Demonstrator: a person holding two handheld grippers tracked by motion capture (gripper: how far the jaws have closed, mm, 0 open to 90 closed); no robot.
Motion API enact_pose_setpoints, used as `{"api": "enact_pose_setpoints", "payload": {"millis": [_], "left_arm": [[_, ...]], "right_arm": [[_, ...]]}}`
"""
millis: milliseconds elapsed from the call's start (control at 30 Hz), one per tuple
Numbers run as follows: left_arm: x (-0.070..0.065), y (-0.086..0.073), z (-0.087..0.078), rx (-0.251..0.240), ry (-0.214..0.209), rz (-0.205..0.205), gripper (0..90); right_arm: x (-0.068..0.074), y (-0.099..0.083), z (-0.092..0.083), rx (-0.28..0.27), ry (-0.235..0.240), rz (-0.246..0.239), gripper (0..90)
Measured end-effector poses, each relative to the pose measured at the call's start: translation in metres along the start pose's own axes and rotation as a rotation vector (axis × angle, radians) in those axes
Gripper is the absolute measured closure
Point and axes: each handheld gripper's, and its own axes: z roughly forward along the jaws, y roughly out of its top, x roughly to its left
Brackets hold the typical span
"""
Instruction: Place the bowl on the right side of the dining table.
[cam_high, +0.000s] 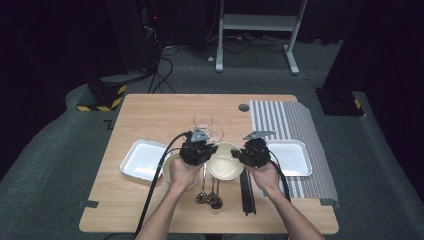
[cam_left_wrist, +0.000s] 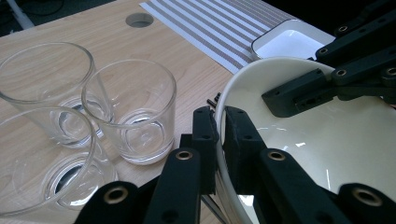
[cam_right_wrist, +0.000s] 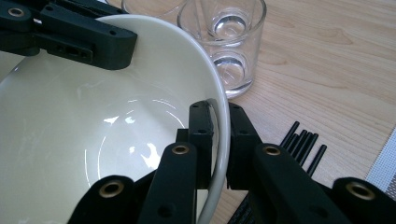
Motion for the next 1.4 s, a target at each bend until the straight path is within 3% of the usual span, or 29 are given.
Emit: {"api": "enact_pose_setpoints", "payload": {"millis": [533,833,1100,1400], "left_arm": [[0.0,0.0,0.0,0.006,0.001,0.006,81.2],[0.003,-0.001,-0.002,0.009,0.002,0.001,69.0],[0.009,-0.001,-0.013,-0.04,0.002,-0.028,52.7],[0.015,-0.004,-0.019,-0.062,0.022,-0.056,46.2]], "right_arm": [[-0.001,0.0,-0.001,-0.003,0.008,0.001,83.5],[-0.002,0.0,-0.001,0.002,0.009,0.005,83.5],[-0.005,0.0,-0.004,-0.002,0.008,0.007,83.5],[-0.006,-0.001,-0.003,0.006,0.006,0.007,83.4]]}}
